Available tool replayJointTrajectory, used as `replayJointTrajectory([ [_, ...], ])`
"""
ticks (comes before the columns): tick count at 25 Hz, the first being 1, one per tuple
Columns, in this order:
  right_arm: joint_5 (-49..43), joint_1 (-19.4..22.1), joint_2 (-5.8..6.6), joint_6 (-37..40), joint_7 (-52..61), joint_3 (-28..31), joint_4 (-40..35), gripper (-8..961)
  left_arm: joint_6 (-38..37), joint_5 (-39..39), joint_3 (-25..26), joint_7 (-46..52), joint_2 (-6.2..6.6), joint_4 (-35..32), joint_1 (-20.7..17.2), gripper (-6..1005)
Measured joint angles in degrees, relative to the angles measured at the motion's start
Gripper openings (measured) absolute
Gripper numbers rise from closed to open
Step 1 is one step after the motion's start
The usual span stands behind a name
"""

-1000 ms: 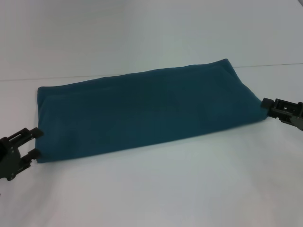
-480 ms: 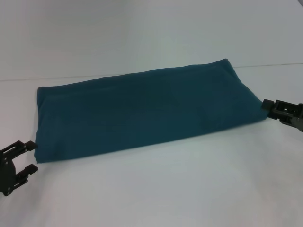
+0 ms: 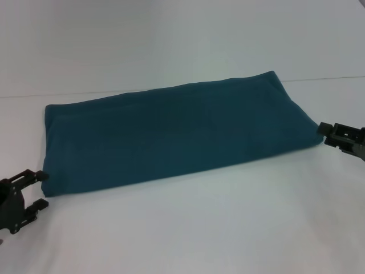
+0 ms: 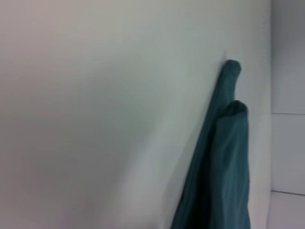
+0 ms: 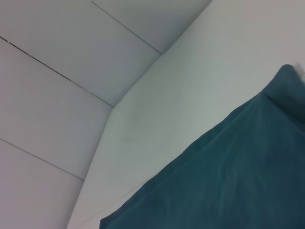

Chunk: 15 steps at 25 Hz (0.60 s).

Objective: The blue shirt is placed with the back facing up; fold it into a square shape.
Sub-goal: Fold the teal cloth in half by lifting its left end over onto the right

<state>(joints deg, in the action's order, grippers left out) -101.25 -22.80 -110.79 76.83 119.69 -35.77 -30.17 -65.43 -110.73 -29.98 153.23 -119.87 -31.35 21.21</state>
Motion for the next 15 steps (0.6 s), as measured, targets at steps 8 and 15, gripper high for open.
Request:
replayJointTrajectory([
  [8,0.0,0.0,0.24,-0.8,0.0,0.1,0.6,618,1.8,-0.2,0.0,1.0,0.09,1.4,1.4,689],
  [15,0.0,0.2,0.28,-1.3,0.0,0.1,0.8,618,3.2,-0.5,-0.1,1.0,0.15,2.2,2.0,690],
])
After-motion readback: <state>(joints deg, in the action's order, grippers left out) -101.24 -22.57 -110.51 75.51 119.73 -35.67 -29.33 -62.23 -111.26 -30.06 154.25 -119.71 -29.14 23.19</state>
